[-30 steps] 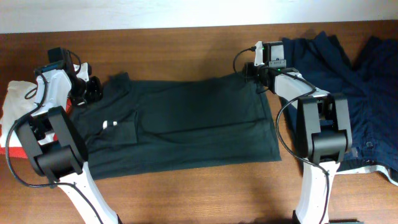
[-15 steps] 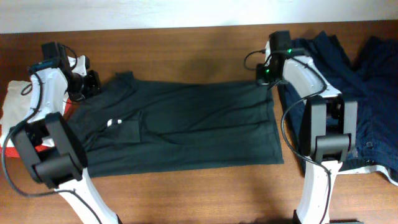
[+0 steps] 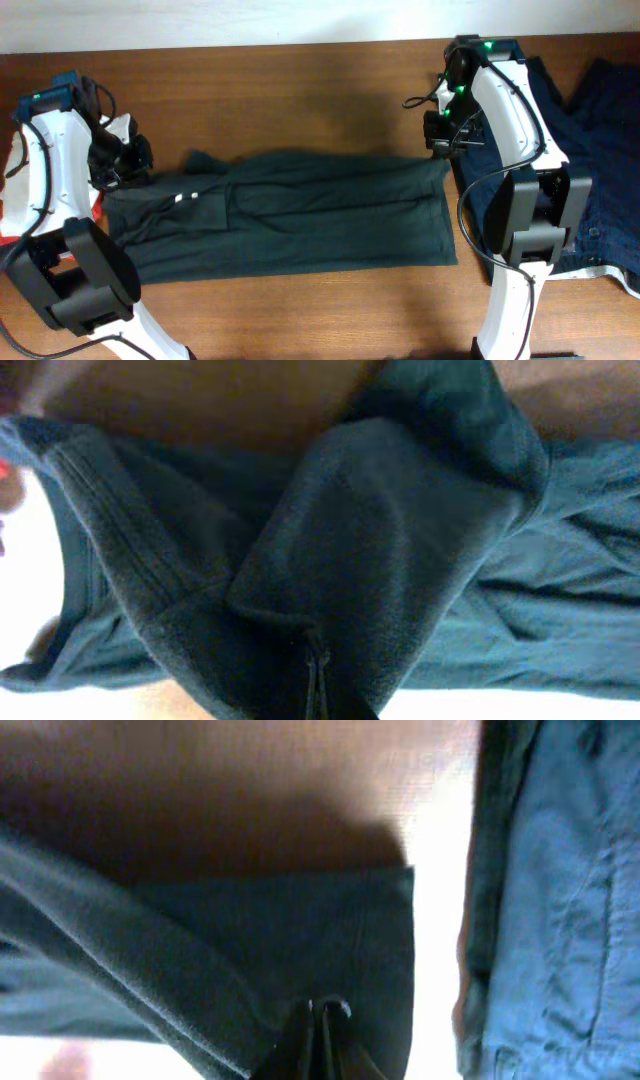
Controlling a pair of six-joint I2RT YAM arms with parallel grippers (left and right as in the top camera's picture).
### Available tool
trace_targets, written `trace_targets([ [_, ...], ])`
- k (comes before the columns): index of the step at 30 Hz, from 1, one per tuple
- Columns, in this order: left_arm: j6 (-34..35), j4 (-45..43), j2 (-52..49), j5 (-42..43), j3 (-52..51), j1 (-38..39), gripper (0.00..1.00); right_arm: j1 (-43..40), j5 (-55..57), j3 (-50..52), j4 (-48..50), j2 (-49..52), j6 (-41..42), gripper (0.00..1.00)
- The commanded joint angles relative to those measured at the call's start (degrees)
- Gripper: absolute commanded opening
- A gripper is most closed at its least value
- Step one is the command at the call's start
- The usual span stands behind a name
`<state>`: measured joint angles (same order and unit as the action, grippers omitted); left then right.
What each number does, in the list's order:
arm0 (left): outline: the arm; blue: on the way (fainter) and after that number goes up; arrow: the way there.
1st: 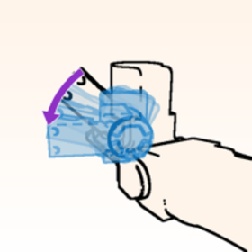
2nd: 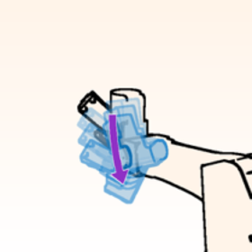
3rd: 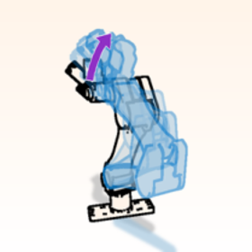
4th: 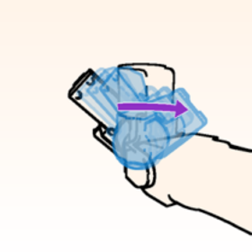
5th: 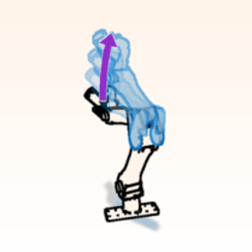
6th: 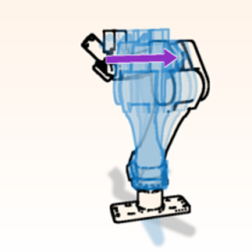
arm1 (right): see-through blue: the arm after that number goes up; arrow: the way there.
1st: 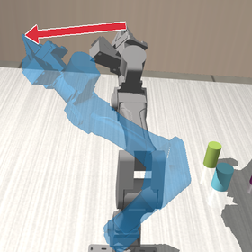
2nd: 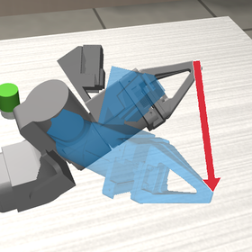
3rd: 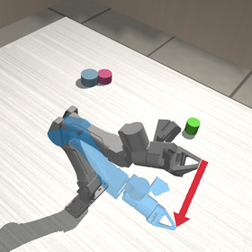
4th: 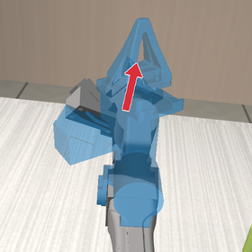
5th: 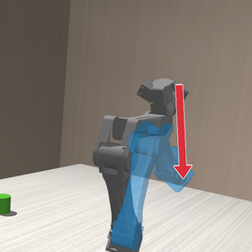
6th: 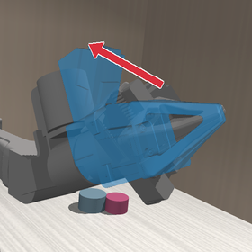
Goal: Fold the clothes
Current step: 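Lift the top edge with both grippers and fold it down toward the bottom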
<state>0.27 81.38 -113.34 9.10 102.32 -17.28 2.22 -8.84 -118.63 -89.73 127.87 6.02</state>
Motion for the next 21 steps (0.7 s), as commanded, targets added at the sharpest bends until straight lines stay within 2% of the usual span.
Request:
trace_targets([
  [1, 0.72, 3.06, 1.18, -3.13, 0.5, -1.07, 0.0, -0.13, -1.68, -1.38, -2.4, -3.39, 0.24, 0.04],
  [8, 7.39, 10.97, 1.77, -9.57, 0.44, -5.16, 0.0, -1.53, 1.57, -0.11, -7.63, -4.55, 0.35, 0.04],
  [10, 7.56, 11.08, 1.84, -9.9, -0.13, -5.77, 0.0, -1.53, 1.55, 0.87, -7.63, -4.57, 0.35, 0.04],
  [13, 11.1, 11.15, 1.84, -14.84, -2.16, -5.81, 0.0, -1.55, 1.55, 3.32, -7.63, -4.79, 0.35, 0.04],
  [18, 11.1, 10.6, 1.84, -14.78, -6.29, -5.84, 0.0, -1.62, 1.55, 8.39, -7.63, -5.09, 0.13, 0.04],
  [21, 14.38, 9.94, 1.84, -18.67, -9.53, -5.84, 0.0, -1.99, 1.55, 11.96, -6.71, -5.97, -0.07, 0.04],
])
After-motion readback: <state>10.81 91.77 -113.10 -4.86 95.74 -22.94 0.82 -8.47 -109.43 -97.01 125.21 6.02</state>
